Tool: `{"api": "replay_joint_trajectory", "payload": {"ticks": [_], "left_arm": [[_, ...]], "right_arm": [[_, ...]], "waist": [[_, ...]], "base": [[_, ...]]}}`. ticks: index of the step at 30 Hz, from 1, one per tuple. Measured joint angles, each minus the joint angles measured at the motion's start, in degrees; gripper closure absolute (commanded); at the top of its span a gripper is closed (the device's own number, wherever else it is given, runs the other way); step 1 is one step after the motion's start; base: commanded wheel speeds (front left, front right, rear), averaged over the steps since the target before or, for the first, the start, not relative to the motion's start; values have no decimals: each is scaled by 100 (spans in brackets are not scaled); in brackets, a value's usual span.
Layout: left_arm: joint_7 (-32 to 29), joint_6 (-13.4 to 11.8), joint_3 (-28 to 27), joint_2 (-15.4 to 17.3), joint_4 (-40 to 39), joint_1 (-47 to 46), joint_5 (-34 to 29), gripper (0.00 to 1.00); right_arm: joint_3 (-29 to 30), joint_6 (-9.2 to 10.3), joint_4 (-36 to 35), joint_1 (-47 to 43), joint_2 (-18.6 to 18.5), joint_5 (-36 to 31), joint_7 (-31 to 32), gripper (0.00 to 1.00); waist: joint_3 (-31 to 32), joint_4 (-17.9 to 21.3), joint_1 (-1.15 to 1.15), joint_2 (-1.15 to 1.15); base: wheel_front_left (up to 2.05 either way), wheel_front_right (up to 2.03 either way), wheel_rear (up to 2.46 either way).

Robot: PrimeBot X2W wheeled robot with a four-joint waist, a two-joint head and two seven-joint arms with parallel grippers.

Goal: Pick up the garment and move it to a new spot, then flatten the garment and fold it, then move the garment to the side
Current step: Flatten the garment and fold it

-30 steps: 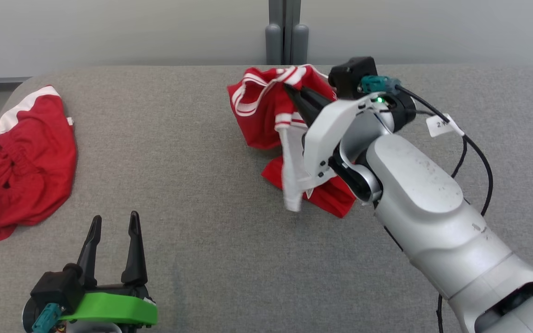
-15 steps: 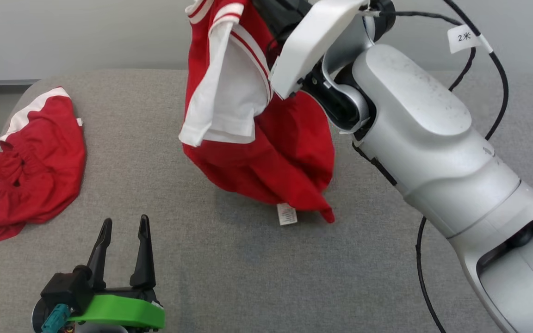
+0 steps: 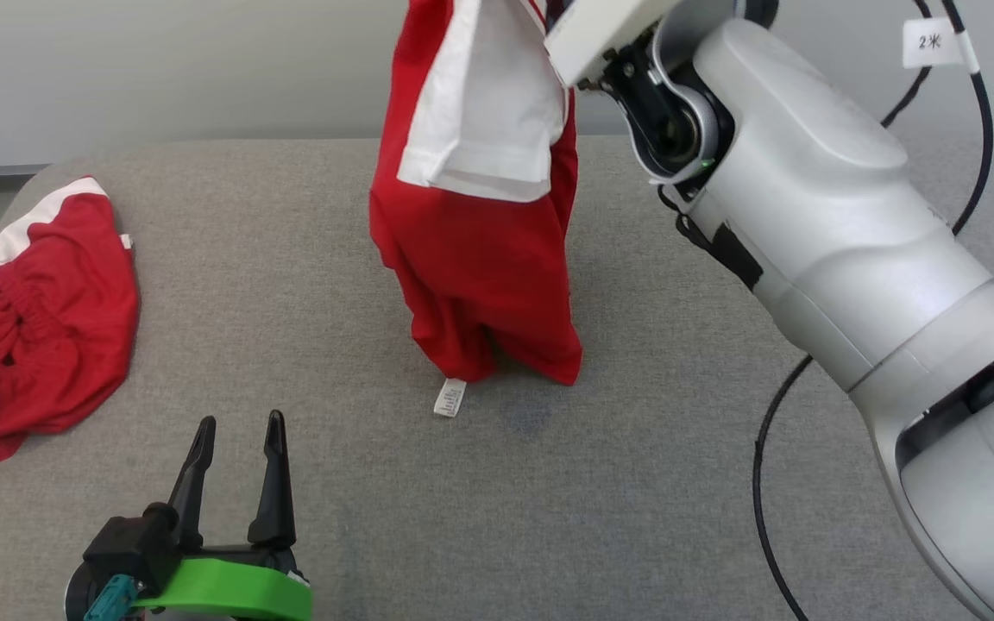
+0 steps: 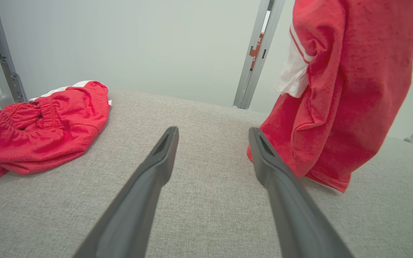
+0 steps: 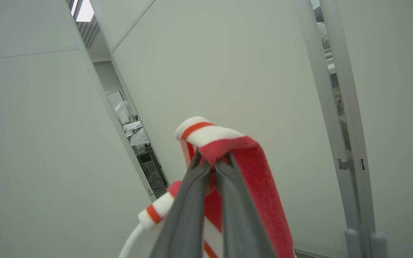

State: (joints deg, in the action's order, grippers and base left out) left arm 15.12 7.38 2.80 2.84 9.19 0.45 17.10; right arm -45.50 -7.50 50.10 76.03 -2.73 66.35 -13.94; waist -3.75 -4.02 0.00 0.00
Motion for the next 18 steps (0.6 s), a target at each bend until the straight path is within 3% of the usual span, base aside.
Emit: {"api": "replay_joint_trajectory", "payload": {"ticks": [3,9,14,18], "left_arm": [[0,0,2,0,-8,5,0,0],[0,0,36,0,-15,19,1,0],[0,0,70,-1,-18,16,0,0],[0,0,59,-1,-48,-30,-5,0]], "right_arm": [[-32,0,536,-389,-167,-177,-32,100],[47,1,1370,-1320,-892,-500,-88,100],[349,1,1675,-1850,-1447,-926,-107,100],[592,0,1762,-2090,-1625,-1329,-108,100]], "waist": [[-45,54,0,0],[-106,121,0,0],[-170,157,0,0],[-287,177,0,0]], "base": [[0,0,0],[0,0,0],[0,0,0],[0,0,0]]}}
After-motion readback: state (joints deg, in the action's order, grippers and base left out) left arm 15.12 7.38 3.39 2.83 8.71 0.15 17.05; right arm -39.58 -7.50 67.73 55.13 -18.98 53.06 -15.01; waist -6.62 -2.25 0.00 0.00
